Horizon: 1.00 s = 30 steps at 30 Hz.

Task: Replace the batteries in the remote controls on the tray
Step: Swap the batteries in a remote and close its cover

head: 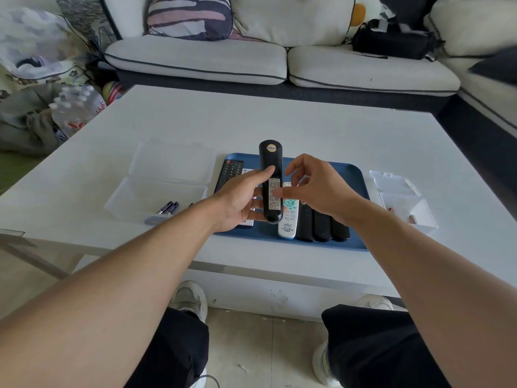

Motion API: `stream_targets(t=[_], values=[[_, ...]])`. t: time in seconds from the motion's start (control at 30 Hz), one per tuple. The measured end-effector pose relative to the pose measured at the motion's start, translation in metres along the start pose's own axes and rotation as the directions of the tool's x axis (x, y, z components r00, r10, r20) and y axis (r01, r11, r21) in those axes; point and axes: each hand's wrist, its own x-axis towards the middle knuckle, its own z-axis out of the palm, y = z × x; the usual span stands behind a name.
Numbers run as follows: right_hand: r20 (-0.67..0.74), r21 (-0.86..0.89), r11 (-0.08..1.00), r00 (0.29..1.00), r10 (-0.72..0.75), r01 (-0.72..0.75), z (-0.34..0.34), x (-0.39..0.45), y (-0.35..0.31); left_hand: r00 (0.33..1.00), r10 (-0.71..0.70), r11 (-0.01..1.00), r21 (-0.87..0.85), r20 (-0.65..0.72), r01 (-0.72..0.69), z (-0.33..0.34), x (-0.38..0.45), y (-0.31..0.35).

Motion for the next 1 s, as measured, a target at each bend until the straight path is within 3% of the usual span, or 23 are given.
stream_targets(t=[0.3, 0.53, 0.63, 0.77, 1.0], values=[[-0.032, -0.035, 0.999, 0.999, -0.008, 0.007, 0.001, 0.001, 0.003, 0.998, 0.040, 0.998, 0.040, -0.054, -0.038, -0.002, 0.000, -0.001], [-0.041, -0.090, 0.995, 0.998, -0.038, 0.034, 0.004, 0.001, 0.002, 0.968, 0.020, 0.972, -0.221, -0.249, -0.077, -0.005, 0.014, 0.005], [-0.057, -0.107, 0.993, 0.997, -0.059, 0.053, 0.005, 0.002, 0.002, 0.964, 0.001, 0.969, -0.239, -0.265, -0.067, -0.003, 0.012, 0.007], [-0.004, -0.117, 0.992, 0.998, -0.056, 0.055, 0.007, 0.000, 0.002, 0.959, -0.035, 0.988, -0.156, -0.281, -0.009, -0.007, 0.014, 0.004], [0.166, -0.168, 0.980, 0.983, -0.079, 0.107, 0.010, -0.009, -0.008, 0.962, -0.160, 0.968, -0.227, -0.222, 0.109, -0.009, 0.012, -0.003]])
